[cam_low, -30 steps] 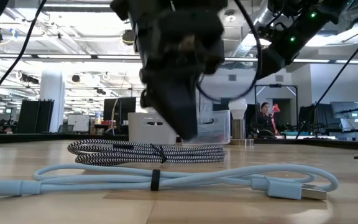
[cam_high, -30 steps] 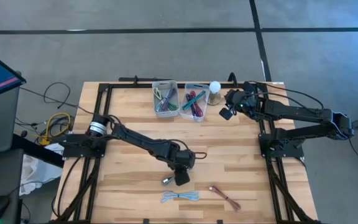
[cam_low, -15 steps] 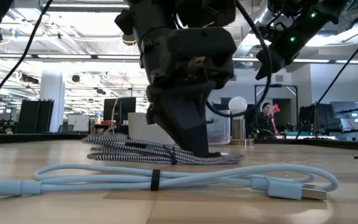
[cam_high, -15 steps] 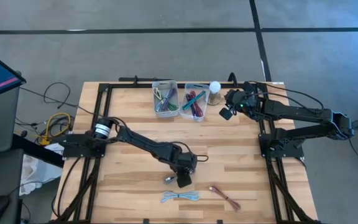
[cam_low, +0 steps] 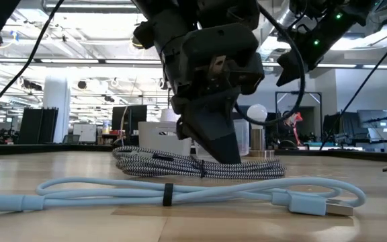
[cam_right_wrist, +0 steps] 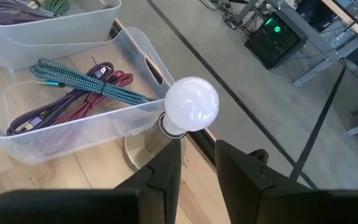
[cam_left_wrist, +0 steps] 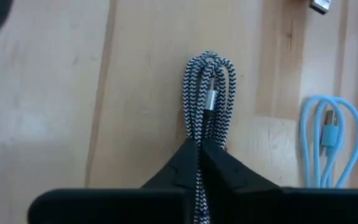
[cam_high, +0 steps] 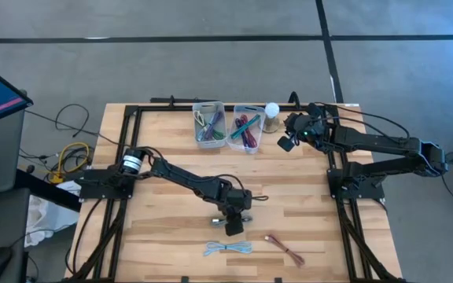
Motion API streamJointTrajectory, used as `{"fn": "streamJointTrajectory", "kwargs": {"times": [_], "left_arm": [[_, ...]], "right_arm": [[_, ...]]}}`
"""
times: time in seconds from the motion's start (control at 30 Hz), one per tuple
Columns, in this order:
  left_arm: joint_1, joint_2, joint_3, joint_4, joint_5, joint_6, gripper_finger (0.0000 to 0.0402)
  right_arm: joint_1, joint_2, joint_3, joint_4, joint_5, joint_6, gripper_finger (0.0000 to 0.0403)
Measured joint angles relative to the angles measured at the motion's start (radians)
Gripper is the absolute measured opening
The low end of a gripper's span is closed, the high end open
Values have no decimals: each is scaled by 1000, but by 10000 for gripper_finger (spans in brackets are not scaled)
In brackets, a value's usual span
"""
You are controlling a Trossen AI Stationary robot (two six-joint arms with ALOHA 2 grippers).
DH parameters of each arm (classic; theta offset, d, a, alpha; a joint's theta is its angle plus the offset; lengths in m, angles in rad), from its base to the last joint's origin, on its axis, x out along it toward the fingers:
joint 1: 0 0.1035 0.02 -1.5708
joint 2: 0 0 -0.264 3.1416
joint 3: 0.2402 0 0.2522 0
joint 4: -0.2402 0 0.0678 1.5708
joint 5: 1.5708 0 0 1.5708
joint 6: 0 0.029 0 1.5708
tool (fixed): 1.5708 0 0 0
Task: Pick & Place USB Port
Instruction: Put the braided black charger cable into the transparent bin
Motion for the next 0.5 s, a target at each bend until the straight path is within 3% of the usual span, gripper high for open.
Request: {"fn": "streamJointTrajectory", "kwargs": {"times": [0.23, 0.5], "left_arm": [[17, -53, -5, -4, -117, 83, 5], [105, -256, -5, -9, -330, 226, 5]], "right_arm": [[-2, 0, 0, -4, 1, -4, 92], [-2, 0, 0, -10, 1, -5, 92]]}}
